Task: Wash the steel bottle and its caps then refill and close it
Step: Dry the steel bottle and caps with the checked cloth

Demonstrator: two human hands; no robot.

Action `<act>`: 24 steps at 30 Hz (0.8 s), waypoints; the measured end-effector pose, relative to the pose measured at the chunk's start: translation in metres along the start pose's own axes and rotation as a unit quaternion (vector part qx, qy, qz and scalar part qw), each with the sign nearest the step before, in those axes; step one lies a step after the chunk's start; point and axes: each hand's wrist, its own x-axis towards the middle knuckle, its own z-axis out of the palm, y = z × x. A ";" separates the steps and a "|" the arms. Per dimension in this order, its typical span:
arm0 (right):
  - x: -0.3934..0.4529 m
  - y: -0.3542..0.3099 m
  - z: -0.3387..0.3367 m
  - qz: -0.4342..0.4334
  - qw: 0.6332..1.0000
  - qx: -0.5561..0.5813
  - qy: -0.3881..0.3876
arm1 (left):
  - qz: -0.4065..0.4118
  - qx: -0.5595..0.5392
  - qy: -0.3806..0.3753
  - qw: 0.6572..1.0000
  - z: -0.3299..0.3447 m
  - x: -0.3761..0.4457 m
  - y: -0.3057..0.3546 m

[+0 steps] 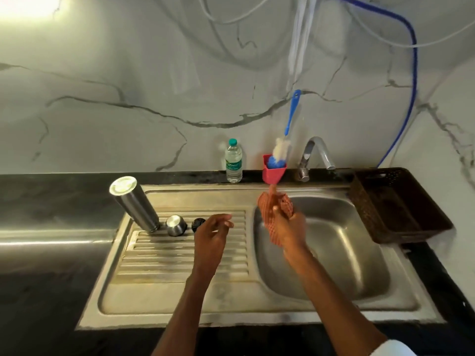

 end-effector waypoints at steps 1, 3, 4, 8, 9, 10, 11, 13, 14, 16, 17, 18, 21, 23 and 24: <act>0.002 0.010 0.001 0.097 0.994 0.052 -0.029 | -0.006 -0.007 0.017 1.000 -0.005 -0.002 -0.004; 0.012 0.049 -0.003 0.212 0.960 0.144 -0.112 | -0.027 -0.016 0.046 0.998 -0.017 -0.007 -0.015; 0.019 0.070 -0.002 0.228 0.948 0.171 -0.144 | -0.042 -0.015 0.071 0.996 -0.026 -0.008 -0.022; -0.014 0.025 0.020 0.249 0.920 0.237 -0.189 | -0.087 -0.001 0.187 0.979 -0.077 -0.012 -0.048; -0.019 0.012 0.026 0.244 0.919 0.245 -0.189 | -0.095 0.007 0.216 0.972 -0.089 -0.012 -0.051; -0.023 0.003 0.034 0.242 0.915 0.258 -0.196 | -0.103 0.014 0.245 0.964 -0.102 -0.011 -0.053; -0.026 -0.005 0.040 0.241 0.908 0.273 -0.209 | -0.113 0.018 0.272 0.956 -0.113 -0.008 -0.054; -0.036 -0.016 0.057 0.240 0.900 0.288 -0.223 | -0.125 0.022 0.307 0.943 -0.134 0.002 -0.053; -0.042 -0.019 0.065 0.240 0.899 0.291 -0.223 | -0.124 0.027 0.312 0.941 -0.142 0.008 -0.052; -0.051 -0.020 0.082 0.250 0.888 0.306 -0.235 | -0.119 0.051 0.300 0.945 -0.160 0.022 -0.053; -0.054 -0.021 0.088 0.255 0.880 0.320 -0.243 | -0.124 0.067 0.283 0.949 -0.167 0.029 -0.053; -0.058 -0.023 0.096 0.261 0.873 0.328 -0.249 | -0.132 0.079 0.262 0.953 -0.174 0.037 -0.055; -0.067 -0.023 0.116 0.264 0.866 0.337 -0.260 | -0.144 0.087 0.190 0.967 -0.189 0.061 -0.060; -0.072 -0.023 0.127 0.270 0.866 0.334 -0.257 | -0.133 0.060 0.147 0.978 -0.195 0.077 -0.059; -0.073 -0.023 0.132 0.270 0.868 0.331 -0.254 | -0.122 0.043 0.129 0.983 -0.196 0.084 -0.056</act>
